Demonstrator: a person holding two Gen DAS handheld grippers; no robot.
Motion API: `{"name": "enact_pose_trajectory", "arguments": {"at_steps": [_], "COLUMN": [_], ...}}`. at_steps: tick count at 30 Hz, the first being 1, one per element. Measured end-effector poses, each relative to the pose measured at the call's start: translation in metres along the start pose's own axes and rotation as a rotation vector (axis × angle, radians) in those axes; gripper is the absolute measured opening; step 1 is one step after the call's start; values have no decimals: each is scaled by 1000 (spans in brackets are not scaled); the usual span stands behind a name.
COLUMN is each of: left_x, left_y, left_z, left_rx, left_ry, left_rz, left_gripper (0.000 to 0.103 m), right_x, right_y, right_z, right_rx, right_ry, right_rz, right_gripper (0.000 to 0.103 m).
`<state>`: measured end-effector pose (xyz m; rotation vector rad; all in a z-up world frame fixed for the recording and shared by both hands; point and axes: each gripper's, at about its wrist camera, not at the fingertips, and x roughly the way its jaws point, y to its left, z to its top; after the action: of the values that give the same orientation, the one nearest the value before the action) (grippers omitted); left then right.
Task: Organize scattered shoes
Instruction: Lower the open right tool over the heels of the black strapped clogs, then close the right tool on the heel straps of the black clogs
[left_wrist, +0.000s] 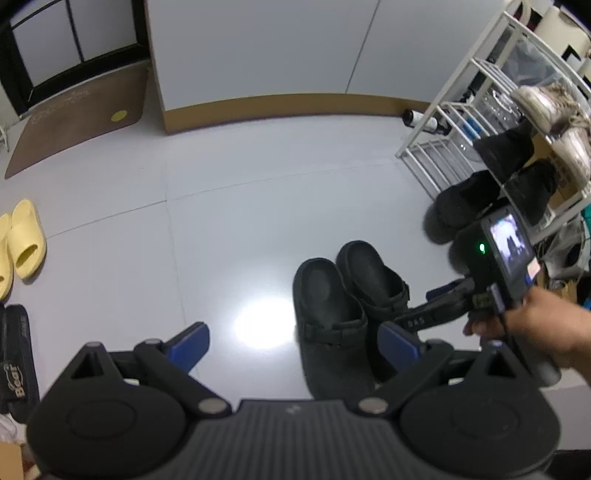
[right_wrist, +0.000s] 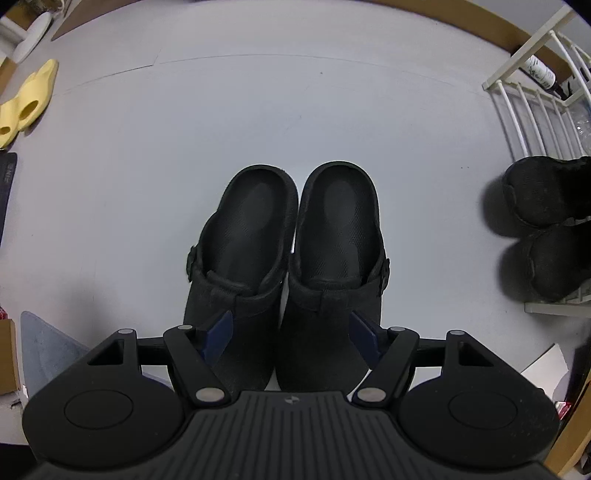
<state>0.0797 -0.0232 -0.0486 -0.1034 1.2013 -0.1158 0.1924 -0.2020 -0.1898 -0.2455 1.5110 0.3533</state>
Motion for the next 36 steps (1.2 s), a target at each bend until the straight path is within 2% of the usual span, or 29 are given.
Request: {"name": "enact_pose_trajectory", "arguments": {"at_steps": [5,7,8,11,15,21,28,32,36], "left_x": [19,34,39,67,104,133,162,169,176], "left_y": [-5,-2,-1,2,9,21,31,38,48], "left_z": [6,7,6,-1,-8,-11,-22,-28,-36], "left_rx": [49,33,31,44,33,17,-4,-35,-71], "left_ry": [26,44,44,36,68,59,64,30,16], "left_rz": [23,-33,-36,14,-6,11,-24,-42,-48], "left_gripper": [99,99,99,99,98,98,98,98,98], "right_x": [22,25,25,34,44,67,93,108,120], "right_y": [-4,-2,-2,-4,0,-18,-30,-31,-25], "right_z": [10,12,13,17,28,57,58,59,64], "right_rx": [-15,-48,-52,-20,-77,-2,49,15,-22], "right_ry": [48,46,40,39,42,34,101,160,215], "right_rz": [-14,-16,-5,36,12,48,163,112,129], "right_gripper": [74,74,74,74,74,74,74,74,73]}}
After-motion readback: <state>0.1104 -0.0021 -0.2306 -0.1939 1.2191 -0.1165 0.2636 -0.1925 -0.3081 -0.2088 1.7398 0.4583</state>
